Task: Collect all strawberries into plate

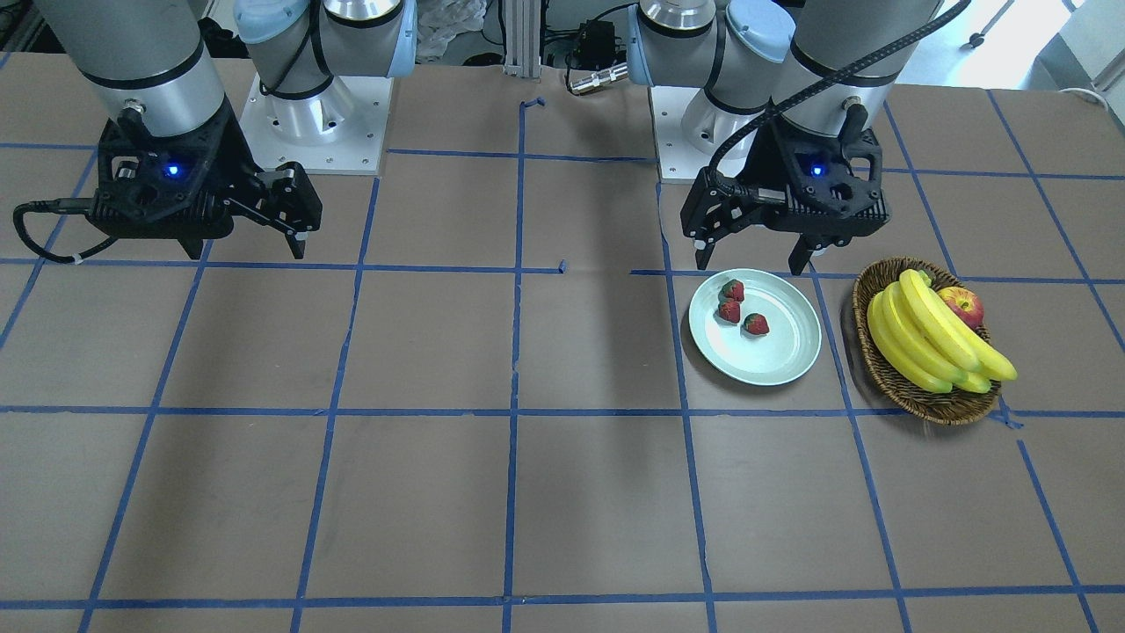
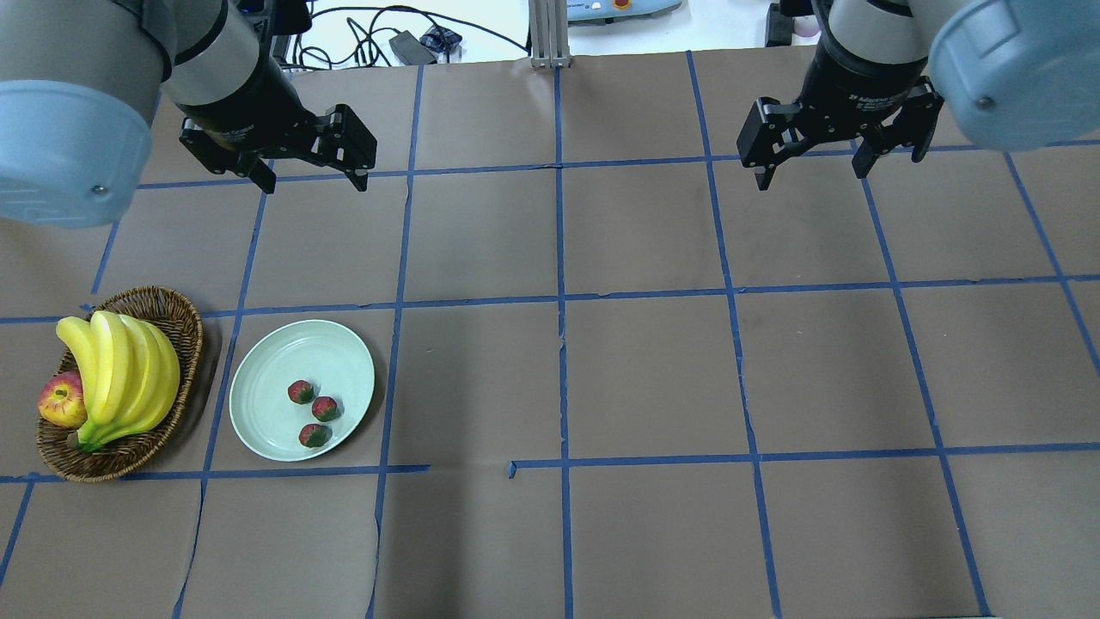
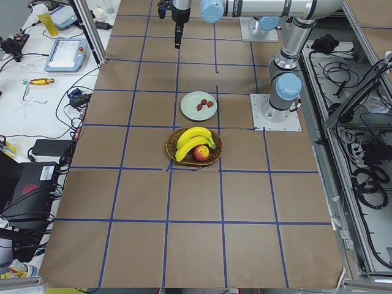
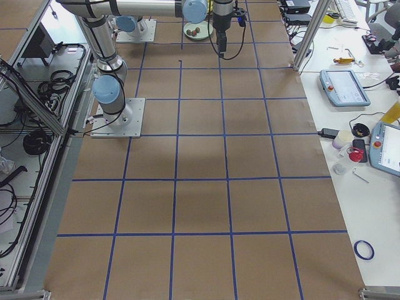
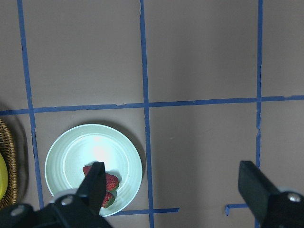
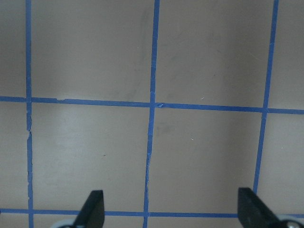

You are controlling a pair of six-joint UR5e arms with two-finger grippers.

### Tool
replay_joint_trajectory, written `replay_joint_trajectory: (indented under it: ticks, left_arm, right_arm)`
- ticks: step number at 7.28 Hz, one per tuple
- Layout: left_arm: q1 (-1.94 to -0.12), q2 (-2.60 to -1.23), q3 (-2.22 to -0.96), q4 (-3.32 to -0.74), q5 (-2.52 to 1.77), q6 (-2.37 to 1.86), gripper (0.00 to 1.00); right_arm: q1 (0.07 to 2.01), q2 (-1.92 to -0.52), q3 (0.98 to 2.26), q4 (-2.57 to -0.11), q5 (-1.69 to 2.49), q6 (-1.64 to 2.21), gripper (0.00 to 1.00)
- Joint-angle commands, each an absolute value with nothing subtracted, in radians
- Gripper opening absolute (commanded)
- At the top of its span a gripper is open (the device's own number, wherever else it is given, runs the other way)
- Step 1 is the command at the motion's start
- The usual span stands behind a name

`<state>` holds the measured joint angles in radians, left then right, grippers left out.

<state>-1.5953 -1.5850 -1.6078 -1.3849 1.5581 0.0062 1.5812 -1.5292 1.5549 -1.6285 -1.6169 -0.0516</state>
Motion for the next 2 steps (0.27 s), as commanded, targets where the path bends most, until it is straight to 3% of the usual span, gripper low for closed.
replay_joint_trajectory:
  ticks: [1, 2]
  left_arm:
    - [-1.597, -1.588, -1.611, -1.385, 1.565, 0.009, 1.00]
    - [-1.597, -1.588, -1.611, -1.385, 1.565, 0.009, 1.00]
  right_arm:
    - [1.582, -1.529, 1.552, -1.623, -1.617, -0.049, 1.00]
    - [1.582, -1.529, 1.552, -1.621, -1.617, -0.048, 1.00]
